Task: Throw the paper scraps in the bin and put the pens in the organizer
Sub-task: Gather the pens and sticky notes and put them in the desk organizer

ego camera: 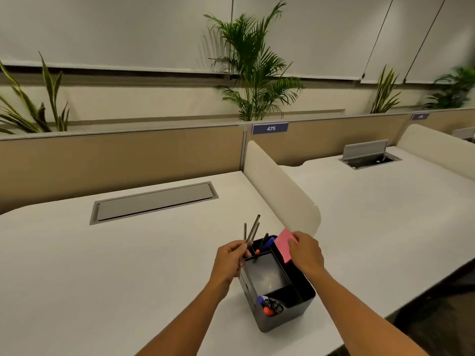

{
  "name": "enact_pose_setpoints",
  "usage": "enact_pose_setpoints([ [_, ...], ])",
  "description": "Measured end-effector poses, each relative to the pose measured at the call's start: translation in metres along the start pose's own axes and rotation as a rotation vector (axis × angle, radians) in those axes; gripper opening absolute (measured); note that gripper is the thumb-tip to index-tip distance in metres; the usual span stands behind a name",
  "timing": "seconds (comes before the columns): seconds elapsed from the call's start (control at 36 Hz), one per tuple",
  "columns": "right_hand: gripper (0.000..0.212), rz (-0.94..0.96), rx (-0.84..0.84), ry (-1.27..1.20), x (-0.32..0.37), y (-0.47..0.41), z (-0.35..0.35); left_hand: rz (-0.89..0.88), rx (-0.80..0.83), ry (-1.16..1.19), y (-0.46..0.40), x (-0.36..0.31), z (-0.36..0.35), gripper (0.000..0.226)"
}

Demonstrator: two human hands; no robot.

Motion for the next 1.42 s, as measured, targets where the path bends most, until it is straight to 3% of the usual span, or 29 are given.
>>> enact_pose_setpoints([
  [0.36,0.025,0.067,0.05,-0.05,0.004,-0.023,-0.011,0.006,-0.045,-0.006,-0.011,-0.003,-0.01,0.025],
  [0.5,0.022,0.208,0.022,-0.231,0.039,-0.028,-0.009,-0.001,-0.049,-0.022,-0.014,-0.007,-0.011,0.028],
  [0.64,0.041,0.273,0.134,-0.414,0.083,-0.026,-0.014,-0.042,-0.034,-0.09,-0.018,-0.011,-0.012,0.027],
  [0.81,0.022,0.319,0.204,-0.572,0.109,-0.024,-0.016,-0.092,-0.038,-0.105,-0.021,-0.014,-0.009,0.022],
  [1.06,0.019,0.465,0.002,-0.533,0.13,-0.018,0.008,-0.14,-0.262,0.161,-0.024,-0.009,0.032,0.021],
  [1.42,0.025,0.401,0.187,-0.267,0.115,-0.013,-0.039,-0.139,-0.326,0.07,-0.025,-0.02,0.05,0.02],
])
Point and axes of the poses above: each hand's wrist, its own y-axis away from the middle knuckle, its own z-axis out of the back of the hand, x = y × z, the point moved 7 cm from there along -y, towards the middle knuckle, and after that the axes turned 3 degrees about z, right-handed, at the moved point
